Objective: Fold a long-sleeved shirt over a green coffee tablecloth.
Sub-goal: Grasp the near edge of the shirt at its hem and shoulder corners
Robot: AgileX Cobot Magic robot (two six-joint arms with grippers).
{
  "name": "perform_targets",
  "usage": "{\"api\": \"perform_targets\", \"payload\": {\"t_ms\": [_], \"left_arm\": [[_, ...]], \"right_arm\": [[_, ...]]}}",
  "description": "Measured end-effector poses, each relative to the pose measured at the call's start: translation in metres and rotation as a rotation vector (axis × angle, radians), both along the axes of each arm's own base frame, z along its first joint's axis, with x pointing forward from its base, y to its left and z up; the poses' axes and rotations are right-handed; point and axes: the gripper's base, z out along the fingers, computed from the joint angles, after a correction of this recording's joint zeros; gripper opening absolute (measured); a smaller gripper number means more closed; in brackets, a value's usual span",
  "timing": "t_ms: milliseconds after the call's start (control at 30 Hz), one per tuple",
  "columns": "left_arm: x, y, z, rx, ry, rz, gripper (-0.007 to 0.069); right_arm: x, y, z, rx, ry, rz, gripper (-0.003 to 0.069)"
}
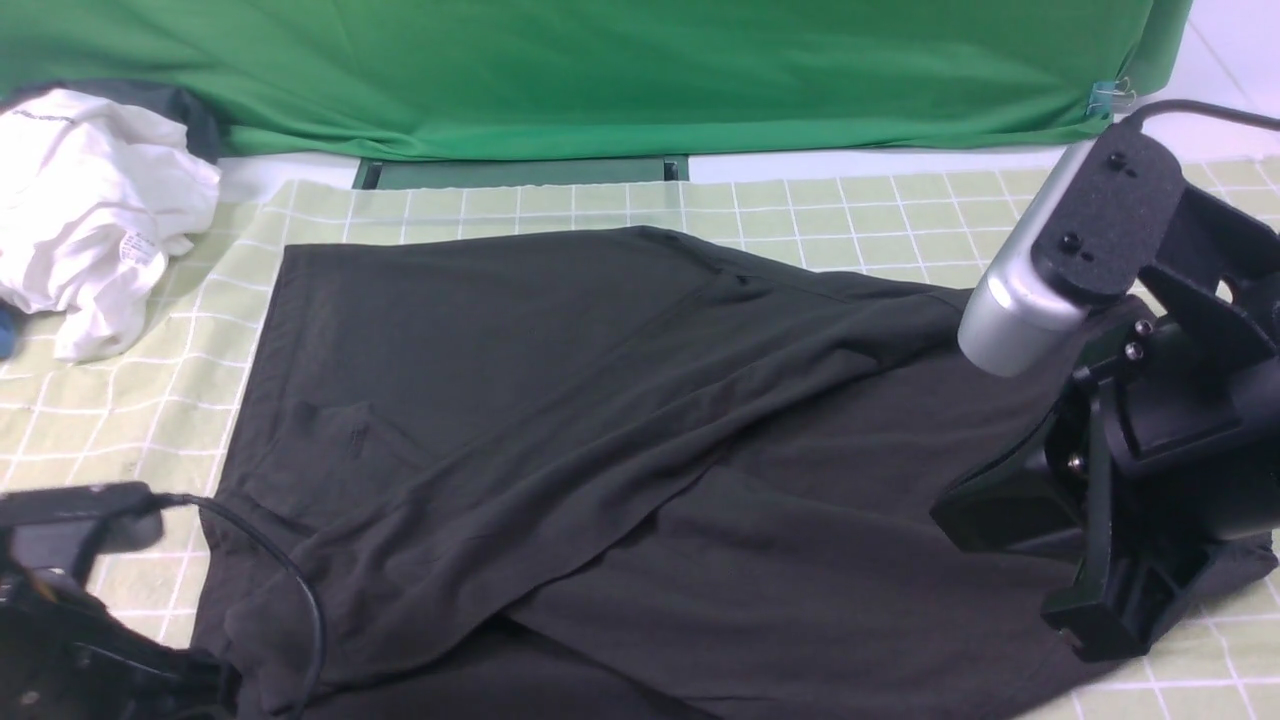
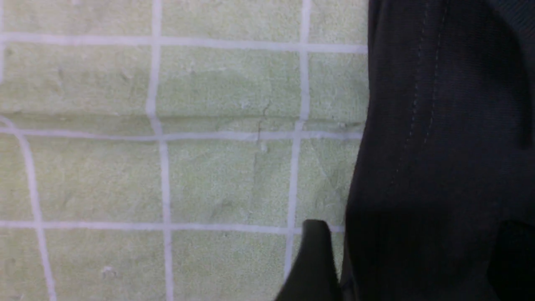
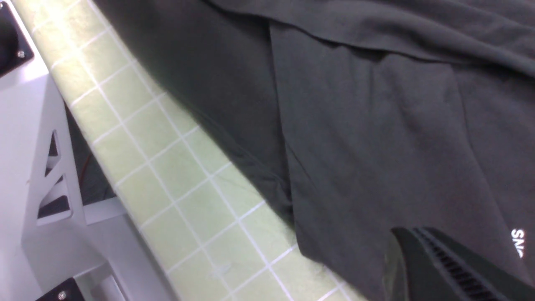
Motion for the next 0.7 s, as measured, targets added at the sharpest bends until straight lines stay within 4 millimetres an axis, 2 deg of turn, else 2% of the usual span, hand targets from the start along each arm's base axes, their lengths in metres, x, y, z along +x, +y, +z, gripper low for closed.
{"api": "perform_targets", "payload": {"t_ms": [67,167,300,400,433,467,633,700], "left_arm": [[0.003,0.001,-0.011,0.006,0.059,0.000,0.0569],[0.006,0.001,-0.019,0.010,0.105,0.017,0.0571],[0.009,0.000,-0.028,-0.011,0.157,0.047,0.0534],[0.011,-0.001,-0.032,-0.021,0.191,0.056,0.0470],[0.012,-0.001,-0.033,-0.026,0.220,0.059,0.0417],[0.013,-0.001,-0.033,-0.027,0.223,0.060,0.0400],[0.015,-0.003,-0.035,-0.050,0.256,0.073,0.0105],[0.015,-0.004,-0.034,-0.056,0.253,0.072,0.0047]], "right_arm": [[0.000,0.000,0.000,0.001,-0.005,-0.001,0.0013],[0.001,0.000,0.000,0.002,-0.006,-0.002,0.0015],[0.001,0.000,0.001,0.007,-0.012,-0.004,0.0019],[0.001,0.000,0.001,0.008,-0.015,-0.005,0.0025],[0.001,0.000,0.001,0.007,-0.015,-0.005,0.0028],[0.001,0.000,0.001,0.007,-0.015,-0.005,0.0028],[0.001,0.000,0.000,0.003,-0.014,-0.004,0.0034],[0.001,-0.001,0.000,-0.014,-0.009,0.000,0.0036]]}}
